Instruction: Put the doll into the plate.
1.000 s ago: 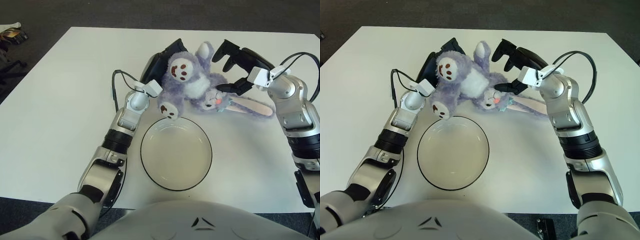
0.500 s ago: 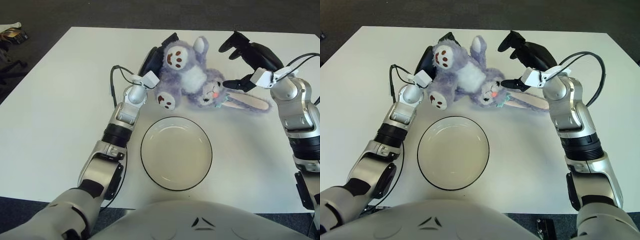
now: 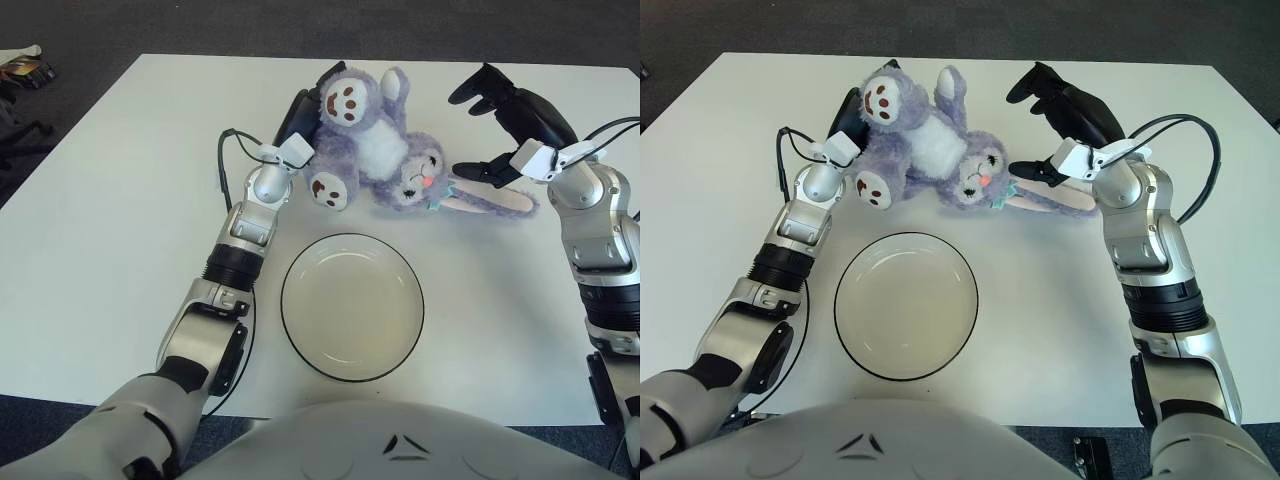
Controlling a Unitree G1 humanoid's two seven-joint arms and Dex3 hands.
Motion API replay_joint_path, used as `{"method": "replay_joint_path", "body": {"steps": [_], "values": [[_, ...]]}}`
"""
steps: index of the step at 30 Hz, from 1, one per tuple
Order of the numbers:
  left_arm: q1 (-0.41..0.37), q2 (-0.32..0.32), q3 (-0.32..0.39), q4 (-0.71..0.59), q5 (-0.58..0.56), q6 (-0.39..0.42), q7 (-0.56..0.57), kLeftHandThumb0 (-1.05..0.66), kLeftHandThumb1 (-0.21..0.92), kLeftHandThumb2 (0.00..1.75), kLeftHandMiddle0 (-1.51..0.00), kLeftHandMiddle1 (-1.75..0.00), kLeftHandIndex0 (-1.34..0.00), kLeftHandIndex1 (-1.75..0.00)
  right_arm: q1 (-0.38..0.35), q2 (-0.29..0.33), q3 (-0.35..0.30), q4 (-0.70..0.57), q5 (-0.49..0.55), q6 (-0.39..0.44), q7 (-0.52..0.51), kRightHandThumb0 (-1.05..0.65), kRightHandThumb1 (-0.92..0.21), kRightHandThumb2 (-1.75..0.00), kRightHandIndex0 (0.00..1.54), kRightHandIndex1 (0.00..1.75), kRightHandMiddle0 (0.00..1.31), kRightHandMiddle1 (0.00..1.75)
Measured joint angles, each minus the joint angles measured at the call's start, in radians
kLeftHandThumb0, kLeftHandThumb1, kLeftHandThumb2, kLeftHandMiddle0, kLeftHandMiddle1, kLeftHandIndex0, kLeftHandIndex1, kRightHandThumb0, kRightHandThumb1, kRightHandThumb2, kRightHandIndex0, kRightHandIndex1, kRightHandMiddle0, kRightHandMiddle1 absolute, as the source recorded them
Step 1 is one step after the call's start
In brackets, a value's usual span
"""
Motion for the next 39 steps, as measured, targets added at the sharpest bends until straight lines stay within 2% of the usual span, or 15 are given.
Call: {"method": "replay_joint_path", "body": {"steps": [11,15,19,22,27,39], "values": [[0.0,-0.017,0.025,-0.023,-0.006,0.126,0.016,0.0,-0.03,1.7,-0.9,-1.69,-0.64,-1.75,0.001,-0.039,0.002,-0.007,-0.059,-0.043,0.001,-0.77,-0.37,-0.8,0.19,0.8,0.0,1.01],[0.0,-0.029,0.032,-0.042,-0.007,0.175,0.022,0.0,-0.02,1.69,-0.89,-1.69,-0.63,-1.75,0.006,-0.045,0.004,-0.007,-0.063,-0.059,0.008,-0.84,-0.44,-0.71,0.19,0.87,0.0,0.96],[0.0,-0.042,0.039,-0.064,-0.009,0.227,0.027,0.0,-0.02,1.68,-0.88,-1.69,-0.63,-1.75,0.031,-0.052,0.004,-0.007,-0.07,-0.096,0.0,-0.85,-0.45,-0.68,0.19,0.91,0.0,0.96],[0.0,-0.052,0.047,-0.084,-0.014,0.283,0.033,0.0,0.0,1.66,-0.88,-1.67,-0.62,-1.75,0.064,-0.05,0.004,0.0,-0.071,-0.139,-0.021,-0.74,-0.35,-0.79,0.19,0.87,0.0,1.03],[0.0,-0.075,0.065,-0.106,-0.031,0.356,0.049,0.0,0.01,1.64,-0.88,-1.66,-0.61,-1.75,0.094,-0.036,0.004,0.027,-0.062,-0.191,-0.047,-0.67,-0.28,-0.87,0.2,0.84,0.0,1.06],[0.0,-0.14,0.106,-0.158,-0.118,0.489,0.063,0.0,0.07,1.57,-0.83,-1.66,-0.56,-1.75,0.095,0.008,0.004,0.099,-0.009,-0.271,-0.073,-0.71,-0.26,-0.87,0.18,0.75,0.0,1.0]]}}
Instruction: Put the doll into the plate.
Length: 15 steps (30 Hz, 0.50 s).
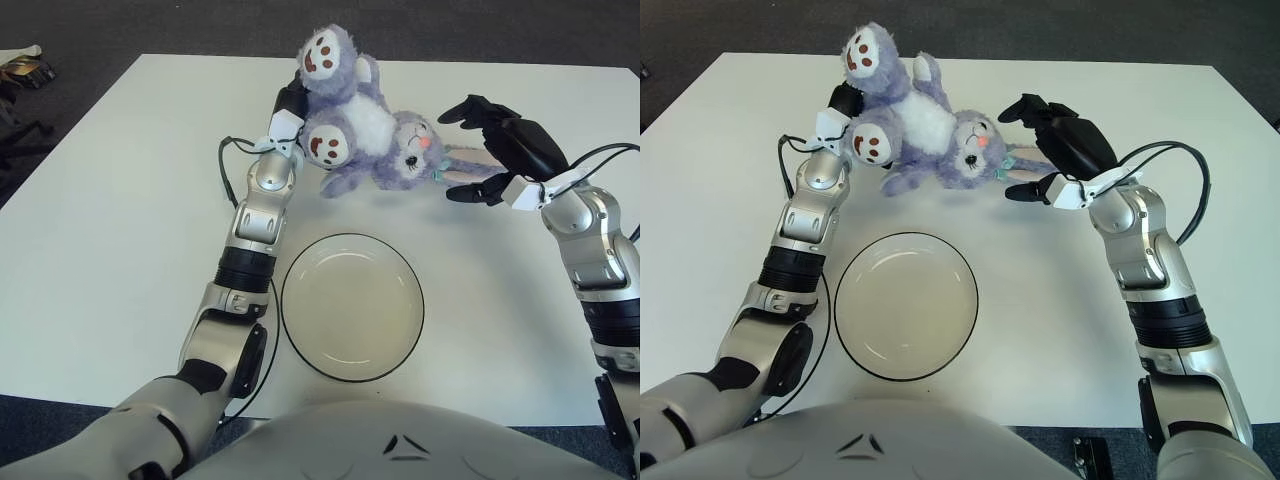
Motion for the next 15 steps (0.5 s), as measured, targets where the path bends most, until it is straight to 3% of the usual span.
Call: {"method": "replay_joint_path", "body": {"steps": [15], "values": [[0.0,-0.032,0.034,-0.026,-0.066,0.082,0.024,0.0,0.11,1.54,-0.8,-1.67,-0.53,-1.75,0.013,0.053,0.004,0.065,0.028,-0.08,-0.041,-0.71,-0.29,-0.84,0.1,0.57,0.0,0.99]]}}
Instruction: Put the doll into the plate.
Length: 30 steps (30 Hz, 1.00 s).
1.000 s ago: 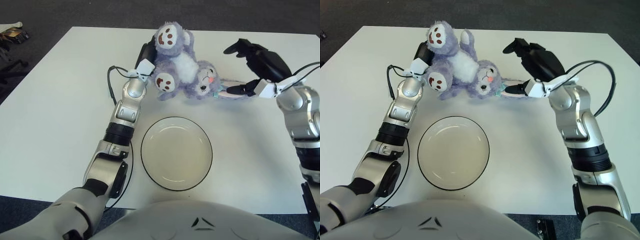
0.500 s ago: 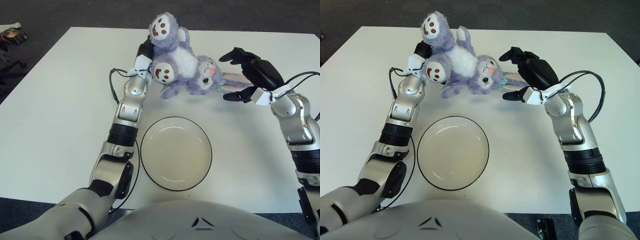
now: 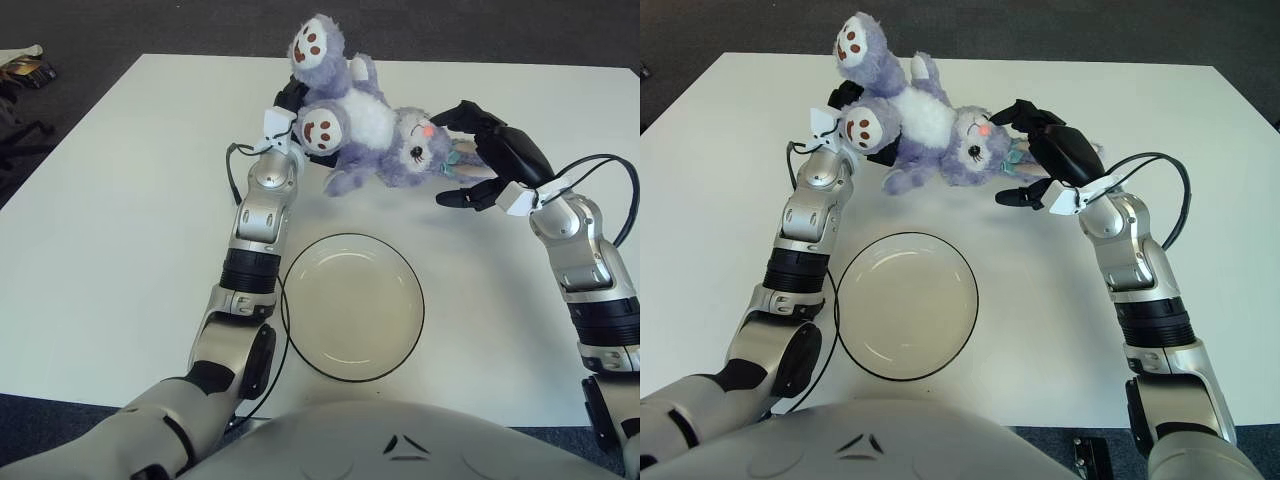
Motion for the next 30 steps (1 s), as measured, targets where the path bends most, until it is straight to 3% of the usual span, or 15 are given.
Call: {"method": "replay_joint_path", "body": {"steps": [6,12,21,30], "values": [[0.0,-0.001,0.002,-0.008,-0.011,0.017,0.003,0.0,0.12,1.5,-0.83,-1.58,-0.53,-1.75,-0.004,0.009,0.021,0.046,-0.041,-0.05,-0.057,-0.69,-0.31,-0.86,0.07,0.51,0.0,0.95],[0.0,-0.001,0.004,-0.019,-0.028,0.031,0.001,0.0,0.11,1.53,-0.8,-1.67,-0.52,-1.75,-0.017,0.01,0.038,0.089,-0.082,-0.085,-0.101,-0.66,-0.32,-0.86,0.05,0.47,0.0,0.9],[0.0,-0.011,0.012,-0.036,-0.062,0.08,0.001,0.0,0.16,1.45,-0.79,-1.58,-0.51,-1.75,-0.04,0.011,0.056,0.125,-0.144,-0.1,-0.159,-0.74,-0.43,-0.74,0.06,0.37,0.0,0.85],[0.0,-0.016,0.018,-0.075,-0.085,0.151,0.001,0.0,0.16,1.5,-0.75,-1.7,-0.5,-1.75,-0.043,0.019,0.061,0.136,-0.16,-0.108,-0.192,-0.78,-0.47,-0.71,0.06,0.34,0.0,0.9]]}}
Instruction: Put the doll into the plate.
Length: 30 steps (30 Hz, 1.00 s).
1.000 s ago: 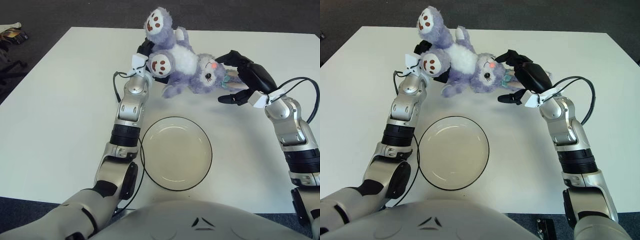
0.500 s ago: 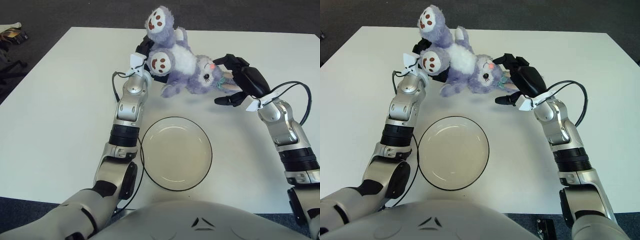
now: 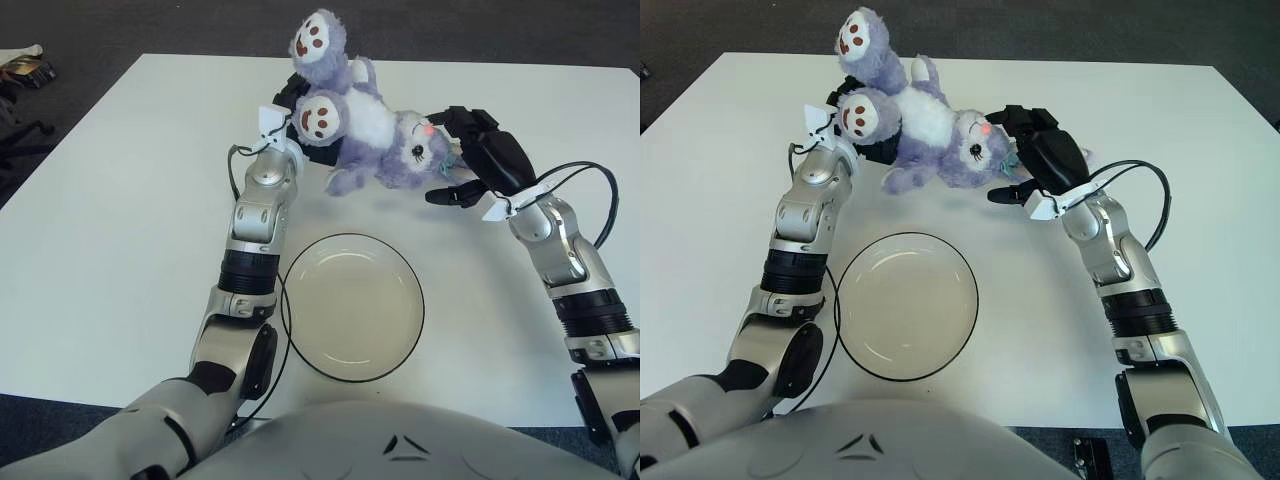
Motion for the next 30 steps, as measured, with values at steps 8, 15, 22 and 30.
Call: {"method": "replay_joint_path", "body": {"steps": [8,15,22,30], "values": [[0.003,-0.005,-0.002,-0.036,-0.012,0.034,-0.001,0.0,0.09,1.59,-0.79,-1.74,-0.55,-1.75,-0.02,0.001,0.011,0.036,-0.037,-0.023,-0.047,-0.85,-0.55,-0.63,0.04,0.31,0.0,0.93],[0.01,-0.008,-0.011,-0.055,-0.012,0.055,-0.001,0.0,-0.01,1.69,-0.85,-1.75,-0.62,-1.75,-0.034,0.003,0.022,0.053,-0.081,-0.028,-0.103,-0.86,-0.57,-0.58,0.01,0.26,0.0,0.82],[0.013,-0.011,-0.014,-0.066,-0.012,0.065,-0.001,0.0,0.01,1.67,-0.84,-1.75,-0.61,-1.75,-0.034,0.018,0.025,0.052,-0.082,-0.005,-0.112,-0.83,-0.55,-0.59,0.01,0.19,0.0,0.69],[0.024,-0.016,-0.02,-0.083,-0.013,0.078,-0.001,0.0,0.07,1.6,-0.8,-1.73,-0.56,-1.75,-0.034,0.03,0.027,0.046,-0.074,0.019,-0.106,-0.8,-0.51,-0.64,0.03,0.14,0.0,0.7]]}}
